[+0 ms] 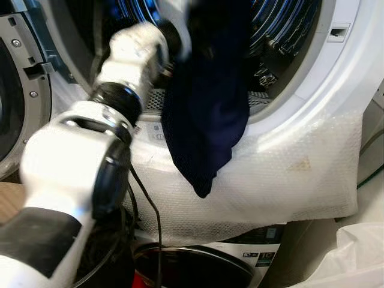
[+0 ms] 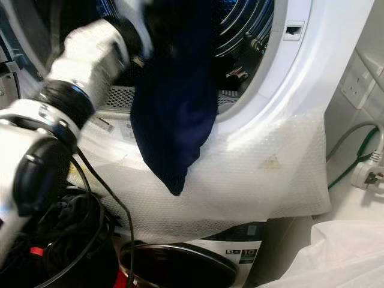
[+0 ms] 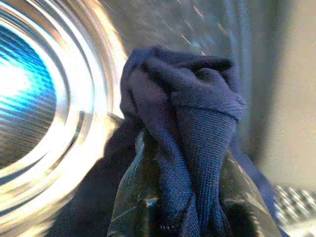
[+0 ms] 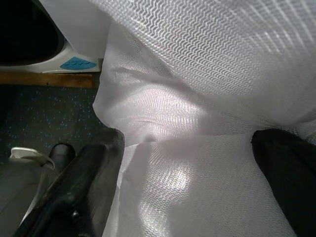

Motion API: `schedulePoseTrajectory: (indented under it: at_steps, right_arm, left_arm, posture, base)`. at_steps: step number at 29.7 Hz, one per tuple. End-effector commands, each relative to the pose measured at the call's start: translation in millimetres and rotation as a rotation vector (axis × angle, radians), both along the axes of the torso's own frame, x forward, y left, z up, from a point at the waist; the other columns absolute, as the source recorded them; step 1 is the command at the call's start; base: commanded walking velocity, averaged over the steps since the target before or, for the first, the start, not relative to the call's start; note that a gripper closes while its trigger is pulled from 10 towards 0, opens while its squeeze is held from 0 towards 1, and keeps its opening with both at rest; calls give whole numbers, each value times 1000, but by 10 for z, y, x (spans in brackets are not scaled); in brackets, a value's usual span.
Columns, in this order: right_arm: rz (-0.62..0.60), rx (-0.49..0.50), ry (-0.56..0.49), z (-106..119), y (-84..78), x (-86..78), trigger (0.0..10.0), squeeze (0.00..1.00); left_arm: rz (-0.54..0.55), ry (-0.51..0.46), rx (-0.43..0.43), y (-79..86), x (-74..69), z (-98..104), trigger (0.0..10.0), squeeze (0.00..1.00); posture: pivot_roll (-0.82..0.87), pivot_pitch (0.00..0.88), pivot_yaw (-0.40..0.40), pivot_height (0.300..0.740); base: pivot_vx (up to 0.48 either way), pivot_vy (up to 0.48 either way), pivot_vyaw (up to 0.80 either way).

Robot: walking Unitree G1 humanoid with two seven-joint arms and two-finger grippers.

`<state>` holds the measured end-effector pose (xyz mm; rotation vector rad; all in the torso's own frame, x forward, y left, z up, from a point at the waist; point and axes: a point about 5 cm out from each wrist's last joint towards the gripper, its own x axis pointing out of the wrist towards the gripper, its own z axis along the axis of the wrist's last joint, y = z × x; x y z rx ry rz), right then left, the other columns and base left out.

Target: Clothes washing

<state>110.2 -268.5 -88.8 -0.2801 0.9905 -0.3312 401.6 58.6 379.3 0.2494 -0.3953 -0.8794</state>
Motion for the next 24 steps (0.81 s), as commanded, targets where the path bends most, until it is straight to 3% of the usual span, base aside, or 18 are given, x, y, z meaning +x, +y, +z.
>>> schedulePoseTrajectory:
  at_steps: [1, 6, 9, 17, 20, 24]
  right_arm:
    - [-40, -29, 18, 7, -92, -84, 10000, 0]
    - [-33, -26, 21, 5, -85, -77, 10000, 0]
    - [-24, -24, 22, 6, -72, -50, 10000, 0]
    - [-11, -12, 19, 2, -19, 14, 10000, 0]
    - [-11, -8, 14, 4, -6, 36, 10000, 0]
    - [-11, -8, 11, 7, -2, 53, 10000, 0]
  left_arm:
    - [-58, 46, 48, 45, 1, -87, 10000, 1000]
    - [-68, 61, 72, 84, 6, -132, 10000, 1000]
    - [-8, 51, 77, 181, 32, -113, 10000, 1000]
    - [103, 25, -5, 336, 63, 5, 10000, 1000]
    - [71, 31, -45, 374, 47, 57, 10000, 1000]
    - [30, 29, -11, 384, 29, 54, 10000, 1000]
  posture:
    - [-122, 27, 53, 740]
    - [-107, 37, 48, 740]
    - [-97, 31, 45, 740]
    - [-83, 0, 40, 740]
    - [-85, 0, 40, 740]
    - [-82, 0, 40, 740]
  base:
    - [0, 0, 0]
    - [0, 0, 0]
    - [0, 0, 0]
    - [0, 0, 0]
    - [0, 0, 0]
    - [0, 0, 0]
